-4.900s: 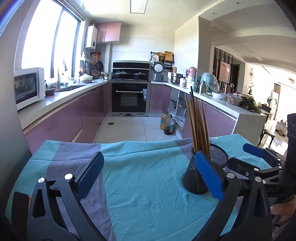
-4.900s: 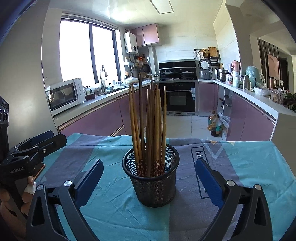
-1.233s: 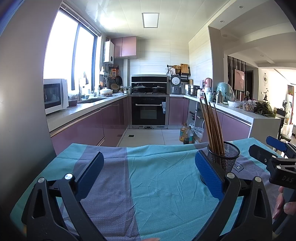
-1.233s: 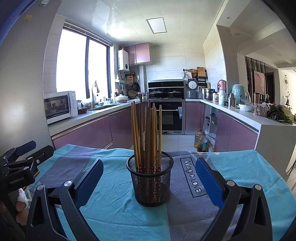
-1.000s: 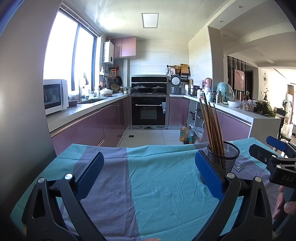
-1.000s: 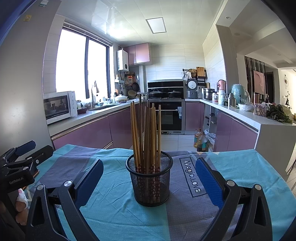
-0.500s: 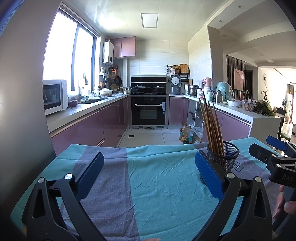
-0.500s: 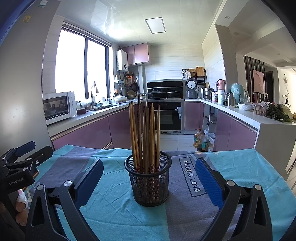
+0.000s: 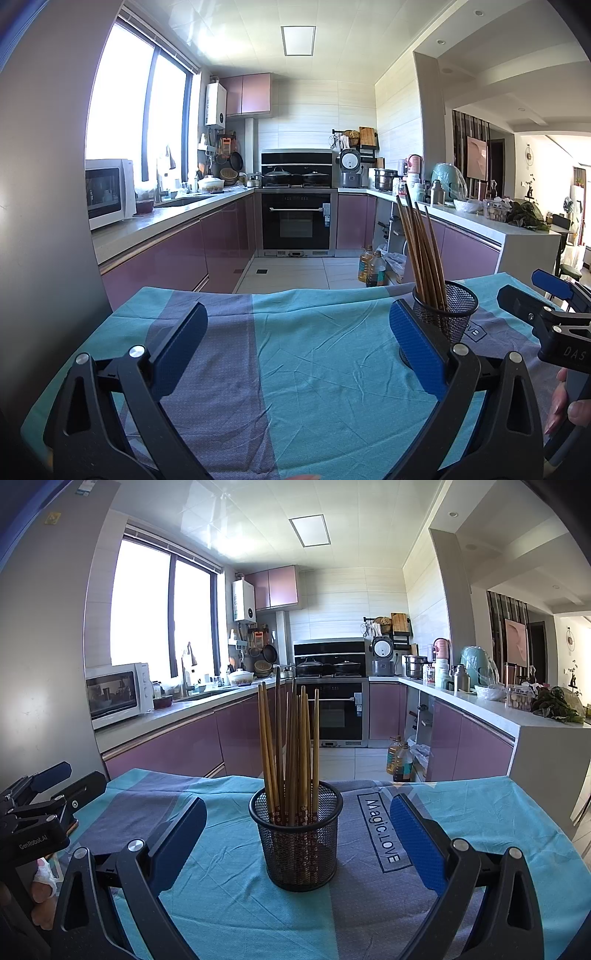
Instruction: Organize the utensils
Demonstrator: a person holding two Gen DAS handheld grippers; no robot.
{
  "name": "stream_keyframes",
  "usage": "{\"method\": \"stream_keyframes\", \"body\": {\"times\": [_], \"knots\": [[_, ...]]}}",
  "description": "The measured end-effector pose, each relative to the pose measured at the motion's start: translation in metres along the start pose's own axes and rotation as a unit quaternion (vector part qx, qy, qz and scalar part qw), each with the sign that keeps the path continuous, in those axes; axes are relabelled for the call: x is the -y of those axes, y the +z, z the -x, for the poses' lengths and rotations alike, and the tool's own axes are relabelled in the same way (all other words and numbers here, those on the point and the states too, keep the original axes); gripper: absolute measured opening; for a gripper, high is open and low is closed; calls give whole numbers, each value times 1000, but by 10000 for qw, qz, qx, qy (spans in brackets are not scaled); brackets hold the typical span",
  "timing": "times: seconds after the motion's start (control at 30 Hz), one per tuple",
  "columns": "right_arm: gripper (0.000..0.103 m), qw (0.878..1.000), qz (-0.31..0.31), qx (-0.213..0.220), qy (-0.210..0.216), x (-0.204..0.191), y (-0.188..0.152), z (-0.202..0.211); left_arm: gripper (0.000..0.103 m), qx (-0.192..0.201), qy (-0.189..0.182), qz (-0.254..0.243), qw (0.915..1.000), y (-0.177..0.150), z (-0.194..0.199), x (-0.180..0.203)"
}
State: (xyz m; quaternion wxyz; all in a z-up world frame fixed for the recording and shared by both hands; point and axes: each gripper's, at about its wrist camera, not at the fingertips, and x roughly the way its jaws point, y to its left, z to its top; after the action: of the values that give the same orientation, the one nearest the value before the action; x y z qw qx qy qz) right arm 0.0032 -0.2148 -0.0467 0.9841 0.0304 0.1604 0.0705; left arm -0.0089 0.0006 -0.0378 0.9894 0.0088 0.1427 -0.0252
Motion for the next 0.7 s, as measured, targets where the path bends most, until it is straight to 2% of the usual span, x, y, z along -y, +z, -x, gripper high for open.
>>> {"method": "stream_keyframes", "body": {"times": [0.7], "knots": [[96, 10000, -23, -9, 7, 2, 0, 0, 97, -5, -10, -5, 10000, 1, 1, 0]]}}
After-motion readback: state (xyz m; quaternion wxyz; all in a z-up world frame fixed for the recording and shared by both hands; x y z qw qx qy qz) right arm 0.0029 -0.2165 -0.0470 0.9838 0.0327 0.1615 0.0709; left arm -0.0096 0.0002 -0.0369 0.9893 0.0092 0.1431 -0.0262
